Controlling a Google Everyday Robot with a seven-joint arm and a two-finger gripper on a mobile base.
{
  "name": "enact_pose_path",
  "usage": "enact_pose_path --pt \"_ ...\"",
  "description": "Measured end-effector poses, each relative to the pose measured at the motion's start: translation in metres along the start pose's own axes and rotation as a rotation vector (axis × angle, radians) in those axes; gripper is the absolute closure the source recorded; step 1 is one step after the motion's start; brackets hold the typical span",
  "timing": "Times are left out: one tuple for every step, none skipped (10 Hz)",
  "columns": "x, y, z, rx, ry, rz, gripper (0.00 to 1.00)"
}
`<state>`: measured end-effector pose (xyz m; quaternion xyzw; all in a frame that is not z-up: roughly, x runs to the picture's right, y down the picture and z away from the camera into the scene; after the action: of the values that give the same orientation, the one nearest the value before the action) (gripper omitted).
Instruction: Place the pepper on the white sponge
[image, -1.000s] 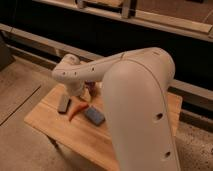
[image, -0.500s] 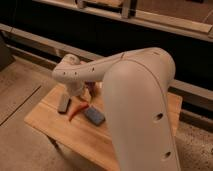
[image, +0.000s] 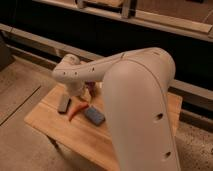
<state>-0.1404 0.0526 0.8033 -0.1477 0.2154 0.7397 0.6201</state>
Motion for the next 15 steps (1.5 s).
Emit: enact_pose_path --pt "0.000 0.000 0.000 0.000 0.000 0.000 0.35" --pt "0.000 0.000 0.000 0.000 0.000 0.000 0.35" --pt "0.000 0.000 0.000 0.000 0.000 0.000 0.35" --pt "0.000 0.000 0.000 0.000 0.000 0.000 0.35" --pt "0.000 0.000 0.000 0.000 0.000 0.000 0.35" --pt "0.000 0.000 0.000 0.000 0.000 0.000 0.35" --pt "0.000 0.000 0.000 0.000 0.000 0.000 0.35" --pt "0.000 0.000 0.000 0.000 0.000 0.000 0.35" --pt "-0.003 0.000 -0.001 -0.001 -0.003 0.002 0.35" --pt "-0.014 -0.003 -0.003 0.001 -0.017 0.003 0.35" --pt "-0.026 -0.007 -0.006 0.003 -0.030 0.003 0.35" --pt "-0.035 -0.008 -0.008 -0.006 -0.042 -0.005 0.35" --pt "-0.043 -0.009 -0.010 -0.018 -0.051 -0.023 0.35" --pt "-0.047 -0.011 -0.011 -0.024 -0.052 -0.048 0.35" --pt "-0.048 -0.014 -0.012 -0.039 -0.043 -0.094 0.35"
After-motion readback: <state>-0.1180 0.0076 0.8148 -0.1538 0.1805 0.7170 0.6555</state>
